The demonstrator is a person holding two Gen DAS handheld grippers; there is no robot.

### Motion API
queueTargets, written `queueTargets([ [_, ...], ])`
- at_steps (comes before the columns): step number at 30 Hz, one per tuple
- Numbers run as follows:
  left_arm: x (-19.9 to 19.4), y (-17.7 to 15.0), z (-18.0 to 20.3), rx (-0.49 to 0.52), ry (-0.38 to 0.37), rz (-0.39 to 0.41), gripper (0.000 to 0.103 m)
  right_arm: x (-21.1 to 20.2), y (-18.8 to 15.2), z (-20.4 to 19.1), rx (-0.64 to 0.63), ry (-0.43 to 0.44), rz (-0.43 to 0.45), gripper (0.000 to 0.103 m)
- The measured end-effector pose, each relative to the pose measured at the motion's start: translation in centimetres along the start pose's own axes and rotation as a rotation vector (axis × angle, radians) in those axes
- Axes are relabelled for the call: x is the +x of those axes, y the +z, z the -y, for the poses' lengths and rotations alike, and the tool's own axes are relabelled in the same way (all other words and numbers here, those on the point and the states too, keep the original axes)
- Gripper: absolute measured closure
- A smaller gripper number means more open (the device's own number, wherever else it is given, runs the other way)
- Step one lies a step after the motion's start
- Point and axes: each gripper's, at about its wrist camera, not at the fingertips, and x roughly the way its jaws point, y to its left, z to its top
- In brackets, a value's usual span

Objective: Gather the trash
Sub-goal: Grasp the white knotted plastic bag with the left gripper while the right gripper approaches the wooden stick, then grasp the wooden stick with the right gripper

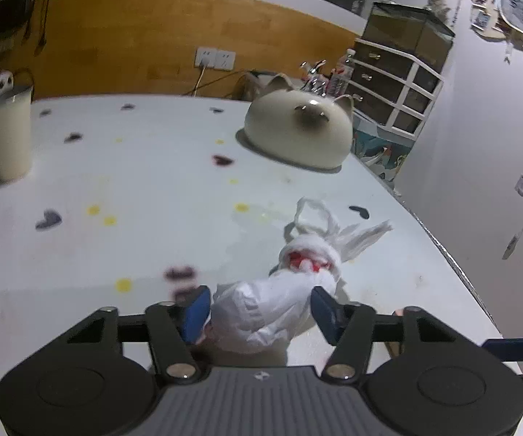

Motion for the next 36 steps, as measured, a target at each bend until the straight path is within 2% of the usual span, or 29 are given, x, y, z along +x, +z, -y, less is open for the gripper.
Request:
queueTargets([
  [2,0.0,-0.4,-0.2,-0.019,-0.007,0.0,0.053,1.0,0.1,-0.3,-0.008,-0.003,-0.007,0.029],
  [4,-0.2,-0.7,-0.2,-0.038,-0.02,0.004,0.062,2.0,0.2,-0.5,-0.011,-0.01,-0.014,0.031],
  [7,-1.0,-1.5,0.2,-0.062,-0.024,0.003,0.071,3.1,0.2,-0.5,-0.007,-0.031,-0.024,0.038],
  [12,-3.2,-3.5,1.3,-0.106,-0.02,-0.009,0.073,4.5,-0.1,-0.2,0.014,-0.064,-0.06,0.06],
  [14,-4.3,-4.3,2.0,-0.117,0.002,-0.014,0.074,4.8,-0.4,-0.2,0.008,-0.07,-0.074,0.075],
  [17,-6.2,-5.8,3.3,-0.134,0.037,-0.026,0.074,4.8,-0.9,-0.2,0.003,-0.077,-0.093,0.087],
  [20,-8.1,-7.4,4.9,-0.157,0.064,-0.047,0.074,4.0,-1.6,-0.1,-0.006,-0.07,-0.098,0.088],
  [23,-9.9,-9.2,6.4,-0.203,0.048,-0.08,0.074,2.8,-2.4,0.0,-0.016,-0.058,-0.112,0.088],
  [26,-11.2,-10.6,7.9,-0.237,0.004,-0.122,0.072,1.2,-3.4,0.2,-0.021,-0.041,-0.128,0.088],
  [30,-12.5,-11.7,9.2,-0.21,-0.011,-0.154,0.04,-0.8,-4.7,0.8,-0.012,-0.029,-0.152,0.088],
  [33,-12.8,-11.8,9.0,-0.194,-0.013,-0.154,0.039,-2.1,-5.5,1.5,-0.002,-0.04,-0.161,0.088],
  [36,-12.5,-11.0,8.5,-0.188,-0.055,-0.163,0.039,-3.2,-6.2,2.2,0.012,-0.045,-0.168,0.088],
])
